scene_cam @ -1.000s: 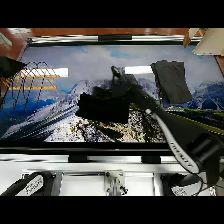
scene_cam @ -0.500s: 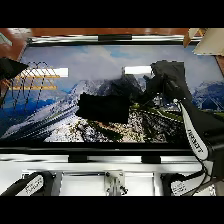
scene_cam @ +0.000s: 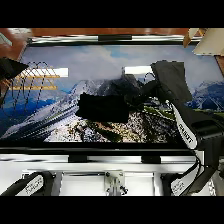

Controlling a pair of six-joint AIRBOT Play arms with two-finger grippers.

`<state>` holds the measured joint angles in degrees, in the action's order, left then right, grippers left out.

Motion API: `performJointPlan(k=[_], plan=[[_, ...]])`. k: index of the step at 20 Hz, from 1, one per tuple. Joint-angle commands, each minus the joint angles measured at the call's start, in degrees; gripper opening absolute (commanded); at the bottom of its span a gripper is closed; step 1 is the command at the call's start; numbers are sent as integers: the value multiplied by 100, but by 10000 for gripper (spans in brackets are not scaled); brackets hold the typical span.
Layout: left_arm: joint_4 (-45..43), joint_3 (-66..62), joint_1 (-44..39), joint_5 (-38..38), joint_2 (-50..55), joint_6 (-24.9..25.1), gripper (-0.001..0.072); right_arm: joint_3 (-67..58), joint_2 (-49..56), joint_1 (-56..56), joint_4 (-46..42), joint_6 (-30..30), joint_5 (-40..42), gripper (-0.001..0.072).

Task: Fold the shirts.

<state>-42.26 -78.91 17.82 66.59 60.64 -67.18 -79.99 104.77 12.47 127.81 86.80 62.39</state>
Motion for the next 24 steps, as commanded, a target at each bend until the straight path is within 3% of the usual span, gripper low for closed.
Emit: performJointPlan(k=[1, 2, 4, 7, 16, 24], plan=[[0, 2, 0, -11, 2, -2, 33, -7, 26, 0, 592, 240, -57, 227], [-2, 2, 0, -9, 2, -2, 33, -20, 15, -13, 896, 531, 59, 70], [-2, 2, 0, -9, 2, -2, 33, -234, -59, -63, 1235, 1062, 378, 73], [-2, 2, 0, -7, 2, -2, 33, -951, -321, -146, 1292, 1169, 894, 73], [-2, 17, 0, 120, 39, 0, 34, -3512, -815, -645, 1279, -192, 1097, 73], [-2, 17, 0, 188, 61, 4, 34, -3720, -828, -1012, 1311, -516, -37, 73]])
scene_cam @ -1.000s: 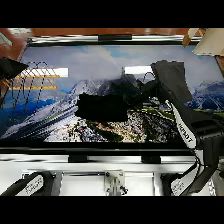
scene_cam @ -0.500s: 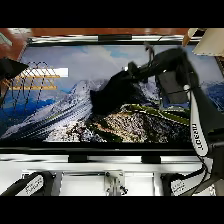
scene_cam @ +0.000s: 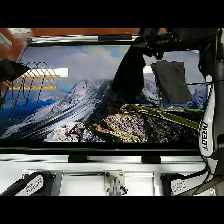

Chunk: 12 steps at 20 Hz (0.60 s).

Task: Fold the shirts.

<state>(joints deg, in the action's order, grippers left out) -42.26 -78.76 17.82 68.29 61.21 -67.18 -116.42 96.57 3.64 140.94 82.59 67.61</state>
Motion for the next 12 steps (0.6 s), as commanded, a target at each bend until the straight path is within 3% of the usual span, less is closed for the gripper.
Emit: performJointPlan(k=[1, 4, 9, 12], plan=[[-2, 2, 0, 15, 4, 2, 33, -76, -7, -186, -7, -92, -824, 73], [-2, 2, 0, 17, 9, 2, 34, -72, -7, -356, -44, -92, -2076, 73], [-9, 2, -168, 42, 103, 66, 34, -72, 155, -396, -52, -90, -5012, 73], [-9, 4, -428, 59, 203, 66, 34, -72, 404, -549, -175, -85, -5904, 72]])
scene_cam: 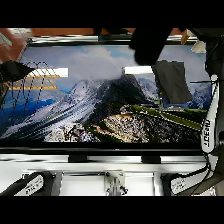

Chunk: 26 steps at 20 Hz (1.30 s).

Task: Fold the shirts.

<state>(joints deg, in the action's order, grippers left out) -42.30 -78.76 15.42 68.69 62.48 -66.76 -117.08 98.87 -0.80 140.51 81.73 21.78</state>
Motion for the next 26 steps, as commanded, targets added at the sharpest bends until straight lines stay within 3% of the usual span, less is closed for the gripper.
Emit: performJointPlan(k=[1, 15, 21, 26], plan=[[-4, 2, -269, 61, 105, 22, 34, -7, 267, -201, -205, -2, -1460, 72], [0, 2, -1414, 254, 129, 20, 34, -7, 949, -1060, -444, -116, -3580, 72], [2, 2, -1493, 254, 131, 17, 34, -7, 1296, -1029, -457, -116, -3526, 73], [2, 2, -1491, 251, 153, 20, 34, -7, 1674, -693, -457, -516, -3574, 72]])
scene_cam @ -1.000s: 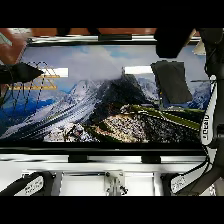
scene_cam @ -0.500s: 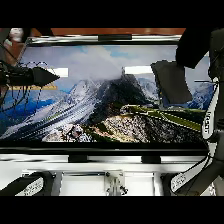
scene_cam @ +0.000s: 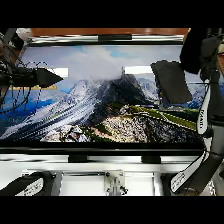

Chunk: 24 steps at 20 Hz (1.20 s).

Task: Fold the shirts.

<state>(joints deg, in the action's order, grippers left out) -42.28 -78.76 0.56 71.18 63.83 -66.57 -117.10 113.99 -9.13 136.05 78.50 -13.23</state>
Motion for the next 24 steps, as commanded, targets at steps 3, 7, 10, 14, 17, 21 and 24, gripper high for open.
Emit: performJointPlan(k=[3, 7, 10, 14, 17, 21, 24], plan=[[0, 2, -4, 4, 17, 0, 34, -11, 26, 179, -37, -306, 4, 73], [0, 2, -4, 4, 17, 0, 34, -9, -315, 184, -638, -297, 625, 73], [0, 2, -4, 9, 17, 0, 33, -9, -468, 175, -1523, -280, 2302, 73], [0, 0, 0, 352, 17, 2, 34, -4, -605, 55, -2096, -280, 5045, 72], [0, 0, 0, 579, 17, 2, 33, -2, -986, -83, -3359, -472, 7154, 72], [2, 0, 0, 579, 17, 2, 34, -2, -1462, -144, -5115, -584, 9619, 72], [2, 0, 0, 584, 17, 2, 33, 103, -1499, -223, -5342, -586, 10419, 73]])
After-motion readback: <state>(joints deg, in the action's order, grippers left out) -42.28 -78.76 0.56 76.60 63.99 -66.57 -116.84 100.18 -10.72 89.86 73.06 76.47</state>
